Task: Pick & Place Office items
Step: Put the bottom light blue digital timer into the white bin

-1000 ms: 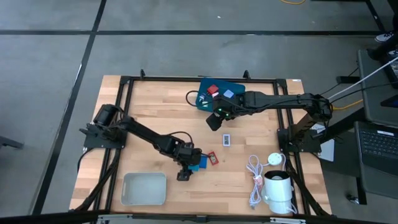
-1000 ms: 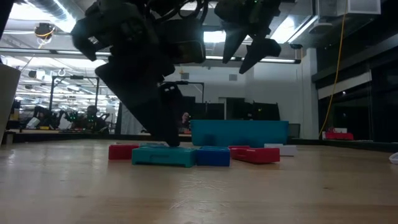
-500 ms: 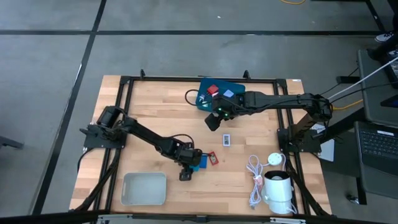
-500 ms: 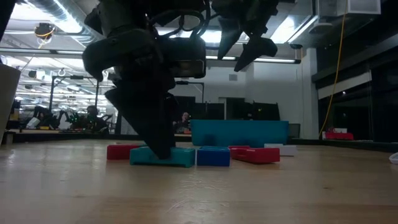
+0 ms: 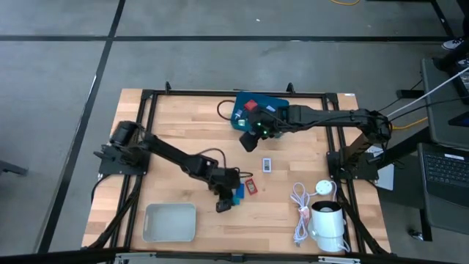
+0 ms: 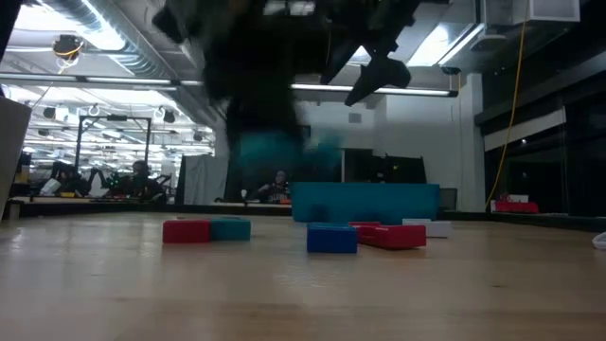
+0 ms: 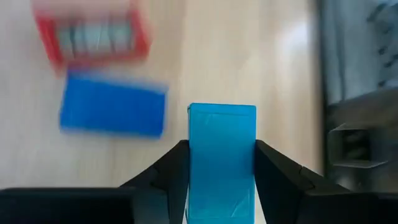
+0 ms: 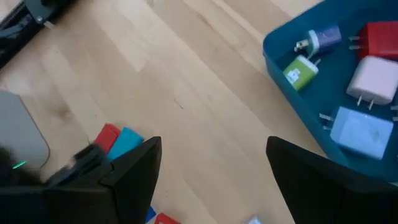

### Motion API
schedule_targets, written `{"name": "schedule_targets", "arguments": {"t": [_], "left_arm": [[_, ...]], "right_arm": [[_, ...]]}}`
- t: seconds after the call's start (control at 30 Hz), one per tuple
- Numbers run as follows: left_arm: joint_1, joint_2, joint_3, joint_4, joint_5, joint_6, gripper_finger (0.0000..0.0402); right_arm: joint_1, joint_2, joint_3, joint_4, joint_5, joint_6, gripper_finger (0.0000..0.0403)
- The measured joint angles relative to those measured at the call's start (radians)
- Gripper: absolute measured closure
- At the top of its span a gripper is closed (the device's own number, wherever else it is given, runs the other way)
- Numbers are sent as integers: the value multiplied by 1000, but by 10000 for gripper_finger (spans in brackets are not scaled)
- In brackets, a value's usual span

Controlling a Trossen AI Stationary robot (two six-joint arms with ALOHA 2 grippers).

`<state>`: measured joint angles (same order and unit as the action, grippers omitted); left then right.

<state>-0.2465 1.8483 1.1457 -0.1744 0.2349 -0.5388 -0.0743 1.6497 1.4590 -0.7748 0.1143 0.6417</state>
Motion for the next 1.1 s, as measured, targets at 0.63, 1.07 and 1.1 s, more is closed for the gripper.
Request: {"name": "schedule_targets", "arguments": {"t": [0.63, 1.07, 1.1], "left_arm": [[-353, -425, -13, -575, 48, -392, 261], [-573, -326, -128, -562, -88, -863, 209], [-578, -316, -128, -562, -85, -880, 188]], "right_arm": [[-32, 0, 0, 72, -38, -157, 105], [-35, 0, 0, 166, -80, -177, 105], [-35, 0, 0, 166, -82, -175, 105]]}}
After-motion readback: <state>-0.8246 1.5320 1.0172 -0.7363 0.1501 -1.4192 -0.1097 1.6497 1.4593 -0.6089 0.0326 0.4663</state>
